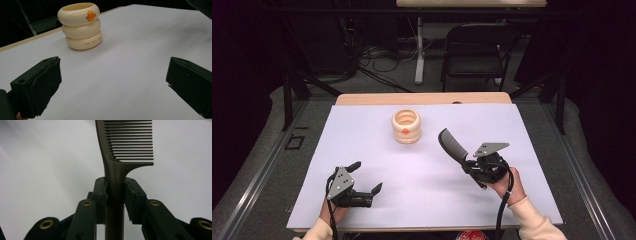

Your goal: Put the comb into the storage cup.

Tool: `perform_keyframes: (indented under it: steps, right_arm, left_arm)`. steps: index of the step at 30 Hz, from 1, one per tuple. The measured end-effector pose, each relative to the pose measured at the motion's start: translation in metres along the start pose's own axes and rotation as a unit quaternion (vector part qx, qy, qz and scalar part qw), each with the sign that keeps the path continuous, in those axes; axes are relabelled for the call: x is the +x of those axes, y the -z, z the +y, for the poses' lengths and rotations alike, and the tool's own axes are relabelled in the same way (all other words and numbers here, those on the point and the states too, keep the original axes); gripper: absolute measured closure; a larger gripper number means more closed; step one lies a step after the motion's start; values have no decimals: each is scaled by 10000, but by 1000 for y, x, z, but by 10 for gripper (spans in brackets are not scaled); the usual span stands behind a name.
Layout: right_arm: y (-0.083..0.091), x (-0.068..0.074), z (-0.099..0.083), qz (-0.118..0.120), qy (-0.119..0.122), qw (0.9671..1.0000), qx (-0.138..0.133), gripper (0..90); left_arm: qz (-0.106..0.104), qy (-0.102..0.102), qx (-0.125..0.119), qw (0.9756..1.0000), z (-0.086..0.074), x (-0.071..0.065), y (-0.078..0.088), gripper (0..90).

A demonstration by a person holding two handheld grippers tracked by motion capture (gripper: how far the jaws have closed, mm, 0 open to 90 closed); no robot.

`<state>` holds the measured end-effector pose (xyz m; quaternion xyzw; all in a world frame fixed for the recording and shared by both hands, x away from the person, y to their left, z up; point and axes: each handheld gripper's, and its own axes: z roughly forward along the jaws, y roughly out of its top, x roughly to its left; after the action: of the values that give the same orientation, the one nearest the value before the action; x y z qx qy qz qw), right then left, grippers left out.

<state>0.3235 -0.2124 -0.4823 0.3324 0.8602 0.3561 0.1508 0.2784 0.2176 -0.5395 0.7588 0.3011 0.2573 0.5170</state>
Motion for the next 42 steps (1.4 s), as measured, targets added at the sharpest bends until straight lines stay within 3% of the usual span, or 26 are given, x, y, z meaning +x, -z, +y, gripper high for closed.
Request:
perform_keyframes:
  steps: [5,19,29,42]
  right_arm:
    - [-3,1,-1,195,-9,9998,-96,724]
    - [-15,7,9,321,13,9991,-277,724]
    - [-16,4,14,258,-88,9981,-553,723]
    - [-22,2,22,151,-85,9972,-722,724]
  left_arm:
    - [-7,-27,15,10000,0,-2,-1,2]
    - [-18,-1,48,10000,0,0,-2,2]
    - [-26,-23,47,10000,0,-1,-3,2]
    - [18,-28,44,10000,0,-1,-2,2]
